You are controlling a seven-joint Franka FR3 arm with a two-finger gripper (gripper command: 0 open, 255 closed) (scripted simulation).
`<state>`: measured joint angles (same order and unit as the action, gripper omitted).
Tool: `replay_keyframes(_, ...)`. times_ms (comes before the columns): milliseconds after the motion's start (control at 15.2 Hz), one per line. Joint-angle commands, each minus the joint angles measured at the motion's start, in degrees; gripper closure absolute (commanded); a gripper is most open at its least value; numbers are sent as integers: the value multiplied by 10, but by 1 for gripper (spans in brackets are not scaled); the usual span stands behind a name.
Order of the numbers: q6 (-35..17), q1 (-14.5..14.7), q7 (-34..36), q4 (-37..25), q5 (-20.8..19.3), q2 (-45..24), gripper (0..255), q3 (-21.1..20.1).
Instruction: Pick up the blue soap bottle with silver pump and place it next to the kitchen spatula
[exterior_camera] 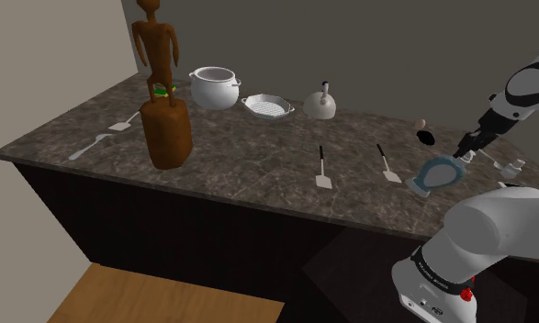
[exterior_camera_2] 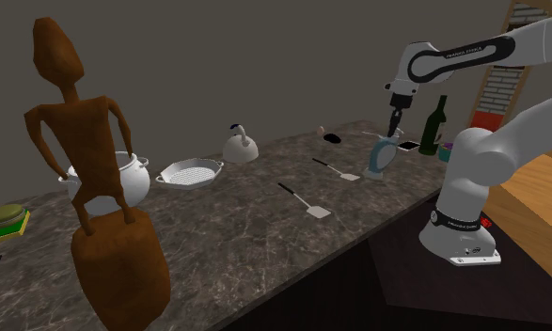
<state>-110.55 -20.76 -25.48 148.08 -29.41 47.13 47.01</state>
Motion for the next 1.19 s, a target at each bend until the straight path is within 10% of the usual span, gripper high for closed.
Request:
replay_keyframes(0,0,0,0,0,0,0,255,0)
replay_keyframes(198,0,0,0,0,0,0,255,0)
replay_keyframes(264,0,0,0,0,0,0,0,0)
replay_keyframes(1122,74,0,-5,-57,26,16,0,-37)
